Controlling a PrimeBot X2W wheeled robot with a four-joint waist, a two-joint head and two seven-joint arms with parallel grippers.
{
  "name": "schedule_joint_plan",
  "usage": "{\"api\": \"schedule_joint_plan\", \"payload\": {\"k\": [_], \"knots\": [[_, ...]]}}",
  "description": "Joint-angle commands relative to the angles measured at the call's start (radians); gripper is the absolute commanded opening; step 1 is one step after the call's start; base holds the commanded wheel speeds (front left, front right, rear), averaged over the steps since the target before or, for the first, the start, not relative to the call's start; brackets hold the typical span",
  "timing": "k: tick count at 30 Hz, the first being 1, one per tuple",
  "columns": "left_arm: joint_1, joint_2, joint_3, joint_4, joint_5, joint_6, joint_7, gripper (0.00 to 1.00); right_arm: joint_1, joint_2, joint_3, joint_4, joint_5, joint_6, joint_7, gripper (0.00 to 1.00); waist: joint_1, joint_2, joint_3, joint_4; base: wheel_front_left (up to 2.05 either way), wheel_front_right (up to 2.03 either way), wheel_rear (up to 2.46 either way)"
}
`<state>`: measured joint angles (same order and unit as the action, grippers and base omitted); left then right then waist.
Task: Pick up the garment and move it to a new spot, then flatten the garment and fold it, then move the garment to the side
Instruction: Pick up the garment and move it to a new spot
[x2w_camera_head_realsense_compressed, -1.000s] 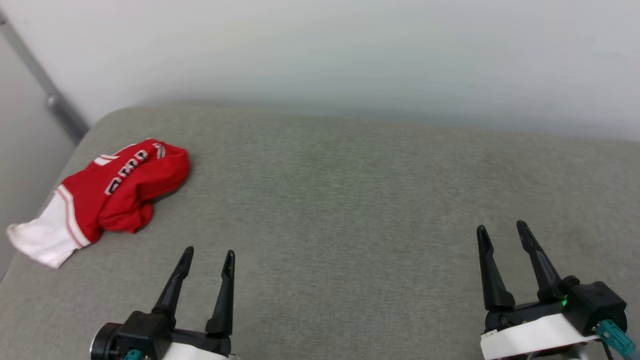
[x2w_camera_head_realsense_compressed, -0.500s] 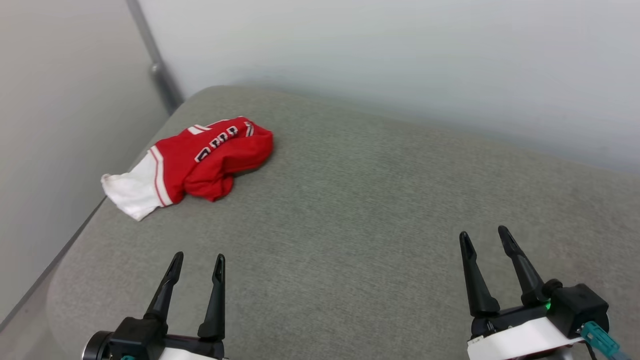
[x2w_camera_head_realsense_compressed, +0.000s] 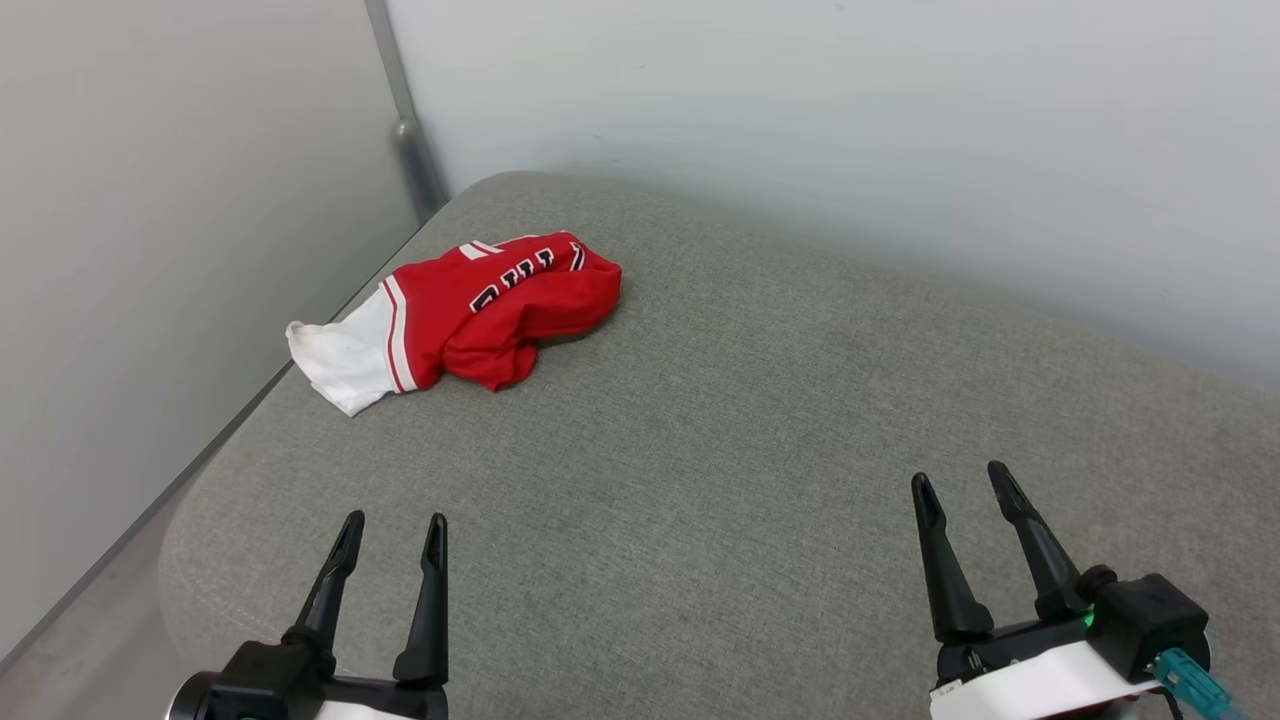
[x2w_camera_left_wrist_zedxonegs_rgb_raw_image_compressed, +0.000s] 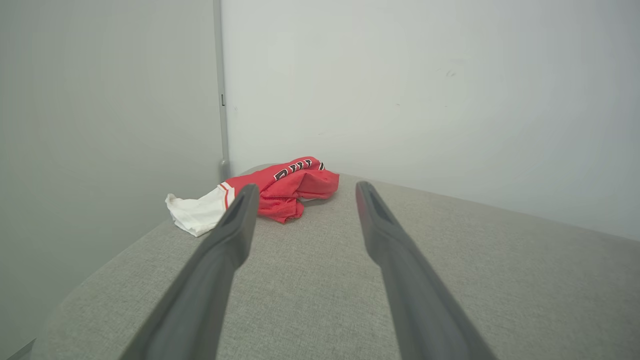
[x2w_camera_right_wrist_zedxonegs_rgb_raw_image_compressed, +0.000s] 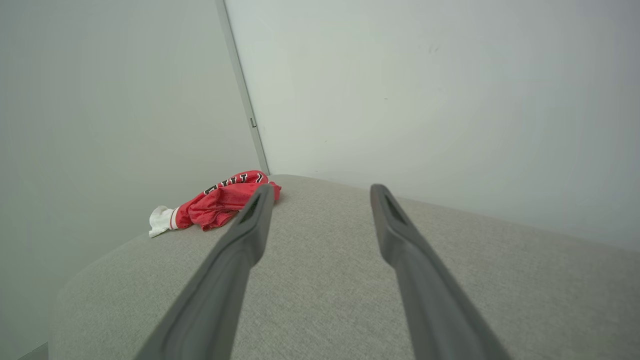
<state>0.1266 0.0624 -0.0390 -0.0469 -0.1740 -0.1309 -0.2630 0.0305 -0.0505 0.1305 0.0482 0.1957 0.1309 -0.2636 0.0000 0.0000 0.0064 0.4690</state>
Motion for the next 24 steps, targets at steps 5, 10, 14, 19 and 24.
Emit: {"api": "schedule_joint_plan", "payload": {"k": [5, 10, 14, 19, 24], "knots": [[0.02, 0.001, 0.015, 0.004, 0.005, 0.001, -0.003, 1.0, 0.01, 0.001, 0.009, 0.007, -0.01, 0.0, -0.002, 1.0, 0.0, 0.0, -0.003, 0.003, 0.0, 0.0, 0.0], [0.012, -0.003, 0.031, 0.011, 0.004, 0.001, -0.003, 1.0, 0.0, 0.001, 0.024, 0.005, -0.021, 0.0, -0.002, 1.0, 0.0, 0.0, 0.003, -0.008, 0.0, 0.0, 0.0], [-0.002, -0.002, 0.024, 0.015, -0.006, 0.001, -0.003, 1.0, -0.012, 0.001, 0.024, -0.001, -0.02, 0.0, -0.002, 1.0, 0.0, 0.0, 0.023, -0.031, 0.0, 0.0, 0.0], [-0.046, 0.01, 0.051, 0.035, -0.027, 0.001, -0.003, 1.0, -0.044, 0.001, 0.023, -0.012, -0.046, 0.0, -0.002, 1.0, 0.0, 0.0, 0.086, -0.078, 0.0, 0.0, 0.0], [-0.151, 0.071, 0.068, 0.04, -0.071, 0.001, -0.003, 1.0, -0.082, 0.0, 0.005, -0.044, -0.086, 0.0, -0.002, 1.0, 0.0, 0.0, 0.192, -0.139, 0.0, 0.0, 0.0]]}}
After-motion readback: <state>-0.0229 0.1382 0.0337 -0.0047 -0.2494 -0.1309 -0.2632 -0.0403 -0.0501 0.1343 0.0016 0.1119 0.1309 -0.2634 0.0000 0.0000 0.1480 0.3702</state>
